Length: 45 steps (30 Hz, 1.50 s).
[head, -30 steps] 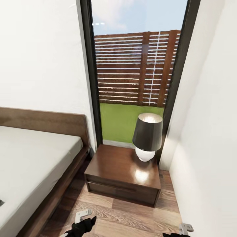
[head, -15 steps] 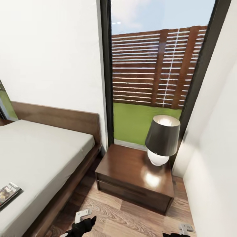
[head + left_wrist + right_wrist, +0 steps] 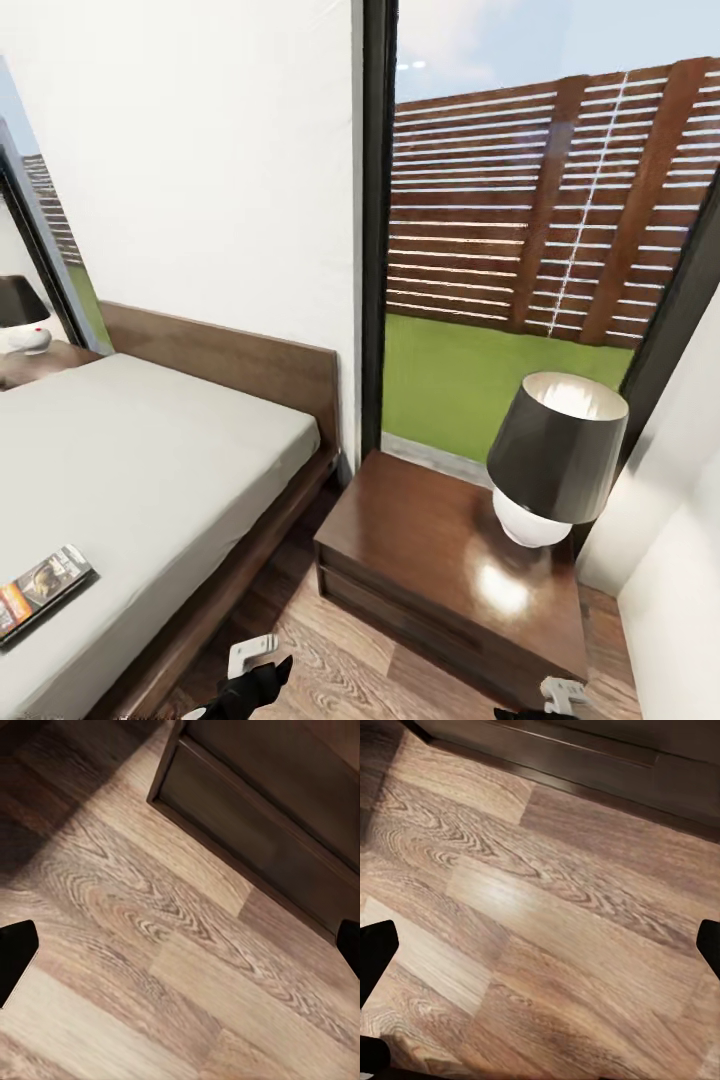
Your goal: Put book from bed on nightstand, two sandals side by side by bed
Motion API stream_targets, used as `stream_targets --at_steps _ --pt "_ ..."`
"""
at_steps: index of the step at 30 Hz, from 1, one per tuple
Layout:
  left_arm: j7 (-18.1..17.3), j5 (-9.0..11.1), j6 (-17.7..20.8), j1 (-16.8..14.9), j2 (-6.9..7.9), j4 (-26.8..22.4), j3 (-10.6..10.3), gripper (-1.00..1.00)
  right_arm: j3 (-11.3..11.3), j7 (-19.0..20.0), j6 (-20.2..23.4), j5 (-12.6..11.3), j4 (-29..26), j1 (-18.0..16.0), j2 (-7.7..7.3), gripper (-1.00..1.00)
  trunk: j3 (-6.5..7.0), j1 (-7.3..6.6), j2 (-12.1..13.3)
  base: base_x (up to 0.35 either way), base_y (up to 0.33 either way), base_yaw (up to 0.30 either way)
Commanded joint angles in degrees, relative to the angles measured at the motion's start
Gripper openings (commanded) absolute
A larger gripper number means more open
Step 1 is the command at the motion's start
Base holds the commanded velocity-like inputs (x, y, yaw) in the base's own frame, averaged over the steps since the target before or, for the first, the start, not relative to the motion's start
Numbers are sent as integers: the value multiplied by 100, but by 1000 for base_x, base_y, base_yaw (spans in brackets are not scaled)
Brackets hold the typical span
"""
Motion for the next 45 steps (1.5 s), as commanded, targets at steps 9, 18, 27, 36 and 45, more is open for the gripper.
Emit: stream_targets --at_steps 9,18,27,36,45 --pt "-36 33 -6 -5 -3 7 29 100 -24 27 13 -23 1 -1 -2 100 -5 0 -3 19 -5 287" --pt "-36 33 -6 -5 -3 7 29 100 -24 28 13 -23 1 -1 -2 100 -5 0 -3 1 0 287" --pt "-36 26 -6 -5 -3 7 29 100 -22 34 13 -23 1 -1 -2 100 -5 0 -3 100 0 150" --pt "-36 28 -6 -5 -3 7 29 100 -23 34 13 -23 1 -1 -2 100 -5 0 -3 308 0 3" --pt "-36 32 -6 -5 -3 7 29 100 -24 34 13 -23 -1 -1 -2 100 -5 0 -3 323 0 0"
